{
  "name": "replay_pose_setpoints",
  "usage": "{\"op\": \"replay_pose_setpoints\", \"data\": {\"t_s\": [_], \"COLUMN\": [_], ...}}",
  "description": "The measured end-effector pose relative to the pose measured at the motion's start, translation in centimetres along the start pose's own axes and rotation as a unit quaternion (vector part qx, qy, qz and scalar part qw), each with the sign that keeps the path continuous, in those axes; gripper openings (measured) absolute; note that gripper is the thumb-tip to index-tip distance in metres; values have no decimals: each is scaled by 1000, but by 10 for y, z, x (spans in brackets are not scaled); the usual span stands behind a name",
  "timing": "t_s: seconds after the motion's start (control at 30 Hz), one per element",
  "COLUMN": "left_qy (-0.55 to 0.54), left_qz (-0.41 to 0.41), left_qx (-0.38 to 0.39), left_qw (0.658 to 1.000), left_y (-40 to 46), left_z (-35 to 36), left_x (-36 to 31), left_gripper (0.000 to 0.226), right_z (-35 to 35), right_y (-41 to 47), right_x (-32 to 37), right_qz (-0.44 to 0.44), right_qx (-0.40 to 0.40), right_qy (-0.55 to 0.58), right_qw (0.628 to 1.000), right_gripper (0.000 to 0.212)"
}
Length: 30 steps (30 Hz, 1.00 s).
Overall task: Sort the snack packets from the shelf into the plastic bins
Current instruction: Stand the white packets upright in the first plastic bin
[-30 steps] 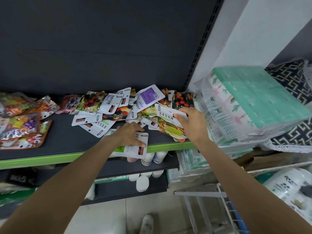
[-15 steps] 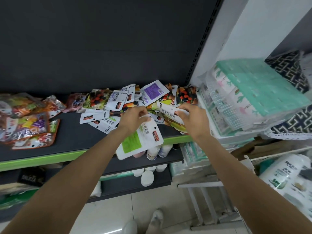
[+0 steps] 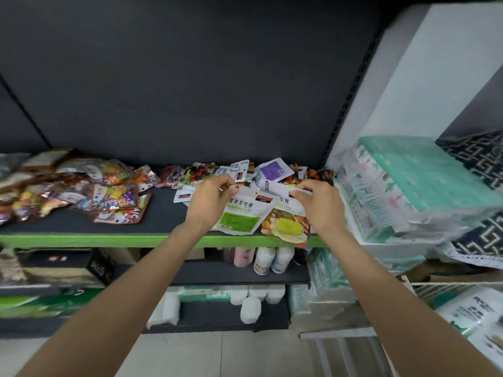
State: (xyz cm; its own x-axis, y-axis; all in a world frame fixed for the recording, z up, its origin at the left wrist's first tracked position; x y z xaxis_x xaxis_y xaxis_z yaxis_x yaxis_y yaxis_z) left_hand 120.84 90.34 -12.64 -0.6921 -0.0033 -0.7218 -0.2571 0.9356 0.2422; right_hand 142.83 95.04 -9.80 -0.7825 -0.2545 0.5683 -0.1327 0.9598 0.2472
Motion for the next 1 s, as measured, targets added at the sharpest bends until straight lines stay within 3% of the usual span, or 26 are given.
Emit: {"op": "replay_pose_setpoints", "data": {"t_s": [0.13, 0.37, 0.63, 1.0], "left_qy": [32, 49, 47, 74], "left_qz": [-10, -15, -61, -109], "left_qx": [-70, -124, -204, -277], "left_qw": [997, 991, 976, 952], "left_y": [-21, -59, -94, -115], "left_z": [-37, -123, -250, -448], "left_x": [-1, 29, 118, 261], "left_gripper": [9, 10, 9, 10], "right_z": [9, 45, 123, 253], "right_y": [-9, -22, -41, -73], "right_x": [22, 100, 234, 449], "right_qz": [-35, -122, -164, -153], "right_qx": [20, 67, 105, 102], "right_qy": [45, 78, 113, 204], "right_qw": [998, 987, 974, 961], "right_gripper": [11, 15, 11, 13]}}
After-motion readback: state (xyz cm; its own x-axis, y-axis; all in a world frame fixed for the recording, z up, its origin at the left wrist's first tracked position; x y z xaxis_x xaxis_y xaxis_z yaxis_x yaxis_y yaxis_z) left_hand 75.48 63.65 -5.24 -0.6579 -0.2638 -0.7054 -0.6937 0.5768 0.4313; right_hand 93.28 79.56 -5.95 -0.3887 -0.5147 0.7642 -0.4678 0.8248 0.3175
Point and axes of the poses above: each hand's wrist, its own y-axis towards the middle knuckle, its own z-axis out of the palm, x = y × z, the point moved 4 cm from there along y, towards the middle knuckle, and after that the axes turned 4 degrees about y, right-handed, at the moved point
